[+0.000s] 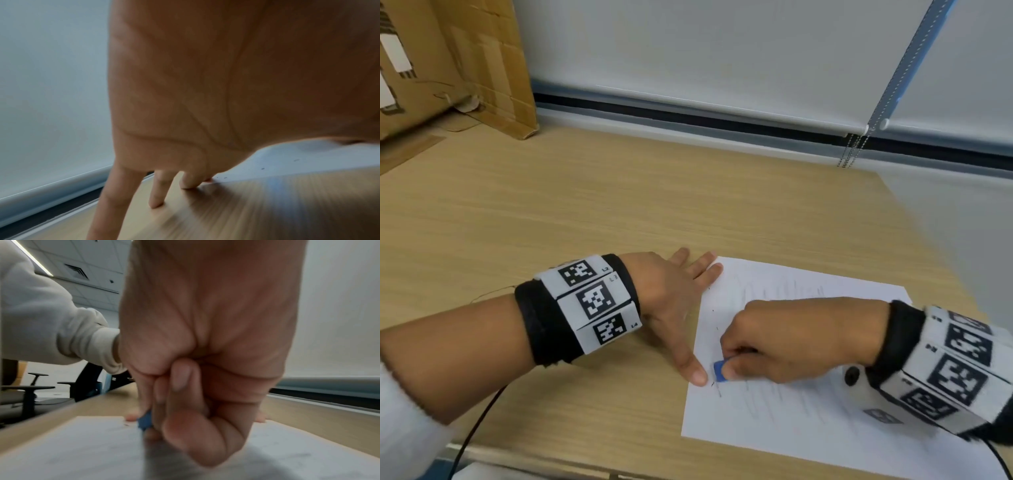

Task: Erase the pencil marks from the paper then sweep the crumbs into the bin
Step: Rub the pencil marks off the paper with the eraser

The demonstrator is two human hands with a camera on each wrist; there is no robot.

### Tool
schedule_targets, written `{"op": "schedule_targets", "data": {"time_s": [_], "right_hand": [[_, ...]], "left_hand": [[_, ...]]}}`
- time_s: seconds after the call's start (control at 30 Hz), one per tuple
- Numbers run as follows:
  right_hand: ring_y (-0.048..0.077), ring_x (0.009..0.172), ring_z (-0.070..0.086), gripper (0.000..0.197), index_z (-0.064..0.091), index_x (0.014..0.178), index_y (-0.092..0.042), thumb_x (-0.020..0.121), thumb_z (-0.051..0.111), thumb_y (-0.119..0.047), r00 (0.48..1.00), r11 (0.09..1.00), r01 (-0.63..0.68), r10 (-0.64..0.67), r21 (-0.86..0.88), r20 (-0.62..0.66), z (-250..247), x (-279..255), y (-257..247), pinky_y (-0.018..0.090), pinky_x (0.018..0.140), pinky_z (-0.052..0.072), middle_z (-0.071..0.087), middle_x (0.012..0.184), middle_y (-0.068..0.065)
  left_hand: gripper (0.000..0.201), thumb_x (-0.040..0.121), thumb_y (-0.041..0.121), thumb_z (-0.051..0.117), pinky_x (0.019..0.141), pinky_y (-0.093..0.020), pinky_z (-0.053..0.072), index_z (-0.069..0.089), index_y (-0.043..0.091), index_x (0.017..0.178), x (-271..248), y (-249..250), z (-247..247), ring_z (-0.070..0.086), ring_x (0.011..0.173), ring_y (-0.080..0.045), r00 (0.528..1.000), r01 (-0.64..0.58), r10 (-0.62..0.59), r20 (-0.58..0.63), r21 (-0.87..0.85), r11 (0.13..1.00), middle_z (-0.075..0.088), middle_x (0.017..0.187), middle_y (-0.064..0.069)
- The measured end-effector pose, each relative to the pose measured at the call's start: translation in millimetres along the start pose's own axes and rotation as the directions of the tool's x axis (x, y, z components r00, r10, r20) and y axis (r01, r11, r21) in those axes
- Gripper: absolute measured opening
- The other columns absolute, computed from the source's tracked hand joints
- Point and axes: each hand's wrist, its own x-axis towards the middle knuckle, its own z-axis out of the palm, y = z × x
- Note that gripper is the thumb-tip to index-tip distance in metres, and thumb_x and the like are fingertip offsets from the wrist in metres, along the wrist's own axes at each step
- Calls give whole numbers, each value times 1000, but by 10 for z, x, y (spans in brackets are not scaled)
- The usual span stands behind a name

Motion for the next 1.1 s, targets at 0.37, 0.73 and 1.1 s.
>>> {"op": "schedule_targets", "data": {"time_s": [0.37, 0.73, 1.1], "right_hand": [[21, 57, 50, 45, 57, 77, -6, 98, 42, -44, 1000, 1000, -13, 13, -16, 12, -66, 62, -69, 37, 62, 47, 58, 66, 7], [21, 55, 45, 45, 55, 78, -6, 98, 41, -44, 999, 999, -37, 37, -18, 23, -76, 12, -56, 35, 59, 42, 53, 63, 4], [19, 53, 44, 44, 56, 79, -6, 98, 42, -42, 1000, 1000, 0, 0, 25, 12, -15, 5, -75, 34, 57, 42, 55, 62, 4]], "left_hand": [[153, 47, 87, 66, 117, -52, 4, -35, 25, 144, 21, 12, 4, -30, 143, -23, 1000, 11, -11, 12, 18, 1000, -45, 148, 13], [153, 48, 87, 66, 117, -50, 4, -36, 25, 144, 10, 22, 8, -30, 143, -22, 1000, 27, -27, 12, 22, 999, -44, 147, 13], [153, 50, 86, 66, 117, -51, 4, -35, 23, 144, 9, 27, -7, -31, 142, -24, 999, 23, -24, 23, 21, 1000, -45, 147, 11]]}}
